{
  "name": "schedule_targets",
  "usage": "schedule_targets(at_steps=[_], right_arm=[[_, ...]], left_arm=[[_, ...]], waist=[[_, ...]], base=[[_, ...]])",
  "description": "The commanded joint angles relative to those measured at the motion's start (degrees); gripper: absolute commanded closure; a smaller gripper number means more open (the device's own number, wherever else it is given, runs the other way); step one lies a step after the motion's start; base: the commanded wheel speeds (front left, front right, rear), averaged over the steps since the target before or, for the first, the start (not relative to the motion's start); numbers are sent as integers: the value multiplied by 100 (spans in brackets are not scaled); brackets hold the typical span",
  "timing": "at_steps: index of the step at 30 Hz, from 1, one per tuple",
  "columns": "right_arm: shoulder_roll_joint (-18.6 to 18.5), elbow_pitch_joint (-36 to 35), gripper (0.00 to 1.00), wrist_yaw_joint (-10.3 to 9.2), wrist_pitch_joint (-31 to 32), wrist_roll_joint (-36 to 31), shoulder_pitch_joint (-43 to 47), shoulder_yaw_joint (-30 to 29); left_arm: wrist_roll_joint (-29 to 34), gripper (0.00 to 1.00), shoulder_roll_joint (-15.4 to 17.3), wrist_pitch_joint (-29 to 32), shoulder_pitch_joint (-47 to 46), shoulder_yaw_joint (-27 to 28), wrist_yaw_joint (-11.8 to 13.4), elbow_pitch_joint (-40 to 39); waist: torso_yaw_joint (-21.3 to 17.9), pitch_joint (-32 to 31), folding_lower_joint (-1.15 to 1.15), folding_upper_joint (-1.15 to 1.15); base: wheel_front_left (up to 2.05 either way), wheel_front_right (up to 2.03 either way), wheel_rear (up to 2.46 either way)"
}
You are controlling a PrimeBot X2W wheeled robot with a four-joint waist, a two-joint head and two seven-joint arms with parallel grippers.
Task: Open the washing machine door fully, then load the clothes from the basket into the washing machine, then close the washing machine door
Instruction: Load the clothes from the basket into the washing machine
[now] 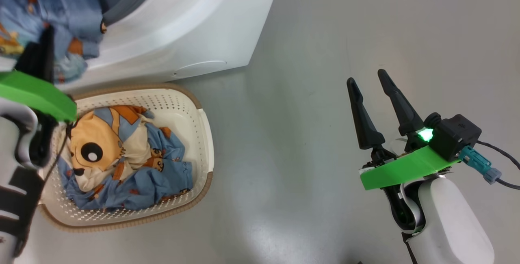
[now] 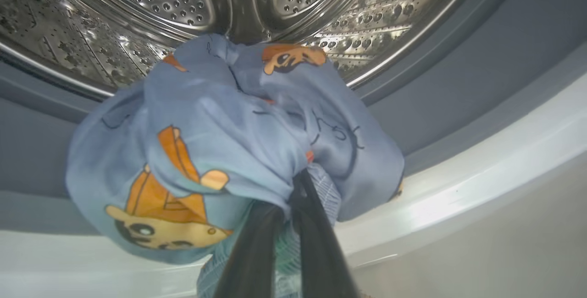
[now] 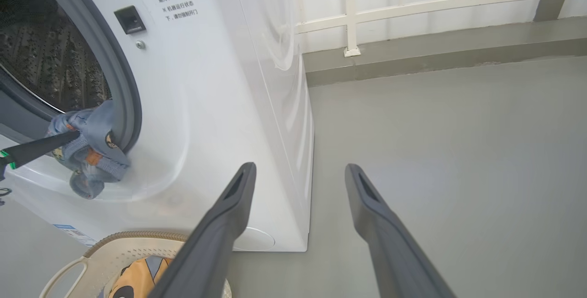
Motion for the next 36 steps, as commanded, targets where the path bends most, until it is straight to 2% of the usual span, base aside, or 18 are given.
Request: schedule_targets(at_steps=[1,4,8,13,21,25,30,31,32,33,36], right_arm=[[30,-128,0,52,-27,53,113,103],[32,-125,0,52,-27,53,92,117],[33,-129,0,52,-27,67,70,154],[37,-165,0,52,-27,68,28,177],[58,-204,0,52,-27,96,-25,231],[67,-258,0,52,-27,120,-35,211],[72,-279,0,52,-27,143,-32,212],[73,-283,0,52,-27,162,-28,222],[73,-286,0,52,-27,179,-25,230],[73,-286,0,52,-27,193,-24,237],[74,-275,0,52,-27,216,-24,244]], left_arm=[[62,100,295,-61,-55,263,-7,-236],[192,100,274,-61,-143,481,-8,-536],[324,100,254,-61,-424,628,25,-555],[494,100,218,-35,-1130,602,57,-85],[897,100,263,-33,-2288,402,58,1104],[1218,100,385,-57,-2767,574,186,1044],[1462,100,404,-59,-2836,752,273,1055],[1492,77,389,-59,-2860,761,303,1190],[1509,32,367,-59,-2899,769,334,1326],[1515,0,337,-48,-2941,756,346,1501],[1536,0,258,64,-3096,674,314,1953]], waist=[[17,13,0,0],[19,32,0,0],[-35,76,0,0],[-181,247,0,0],[-543,535,0,0],[-672,700,0,0],[-736,782,0,0],[-745,792,0,0],[-752,801,0,0],[-755,802,0,0],[-751,795,0,0]], base=[[0,0,0],[0,0,0],[0,0,0],[0,0,0],[0,0,0],[0,0,0],[0,0,0],[0,0,0],[0,0,0],[0,0,0],[0,0,0]])
